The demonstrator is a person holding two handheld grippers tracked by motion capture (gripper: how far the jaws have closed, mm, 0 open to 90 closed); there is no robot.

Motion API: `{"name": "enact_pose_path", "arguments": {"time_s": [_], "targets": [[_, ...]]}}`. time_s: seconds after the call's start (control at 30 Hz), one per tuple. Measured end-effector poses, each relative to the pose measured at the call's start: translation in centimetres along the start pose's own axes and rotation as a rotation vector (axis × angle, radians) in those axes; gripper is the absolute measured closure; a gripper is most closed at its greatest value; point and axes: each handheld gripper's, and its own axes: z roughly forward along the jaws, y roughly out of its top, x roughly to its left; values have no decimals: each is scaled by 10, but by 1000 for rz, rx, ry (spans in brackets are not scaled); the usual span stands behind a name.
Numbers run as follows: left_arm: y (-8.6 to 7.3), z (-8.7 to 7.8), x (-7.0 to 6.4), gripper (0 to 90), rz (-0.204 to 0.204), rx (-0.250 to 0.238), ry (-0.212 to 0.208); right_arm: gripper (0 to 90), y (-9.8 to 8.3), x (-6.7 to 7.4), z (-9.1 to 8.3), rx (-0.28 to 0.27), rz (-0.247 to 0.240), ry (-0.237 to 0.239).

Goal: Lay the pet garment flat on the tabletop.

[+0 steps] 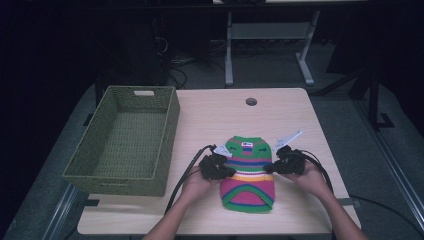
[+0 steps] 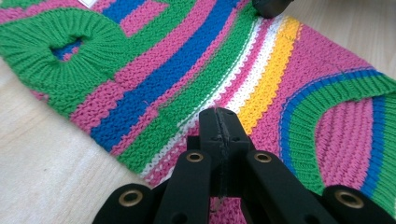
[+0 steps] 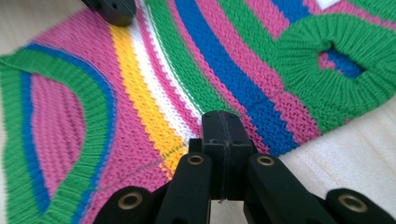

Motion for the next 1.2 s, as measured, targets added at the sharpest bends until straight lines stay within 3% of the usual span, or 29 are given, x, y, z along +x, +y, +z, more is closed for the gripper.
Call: {"name": "enact_pose_path", "arguments": {"time_s": [0.17,0.33,0.63,0.7,0.8,0.83,1.0,1.2], "targets": [[4,1,0,900,35,34,29,896,2,-1,5,2,3,-9],[3,1,5,900,-2,17,30,896,3,-3,6,-12,25,-6],[2,0,4,899,-5,10,33,886,2,-6,6,-30,44,7],[2,-3,5,899,13,16,37,882,2,-6,3,-46,47,8],[0,-7,4,898,2,3,37,878,2,-6,-2,-69,41,9],[-1,-8,3,894,-11,-12,39,872,2,-5,-4,-72,45,11],[-4,-20,5,863,-1,-17,58,801,0,-3,-13,-93,53,8],[-8,-32,4,771,-33,-64,57,693,-3,-5,-23,-122,75,-8]]}}
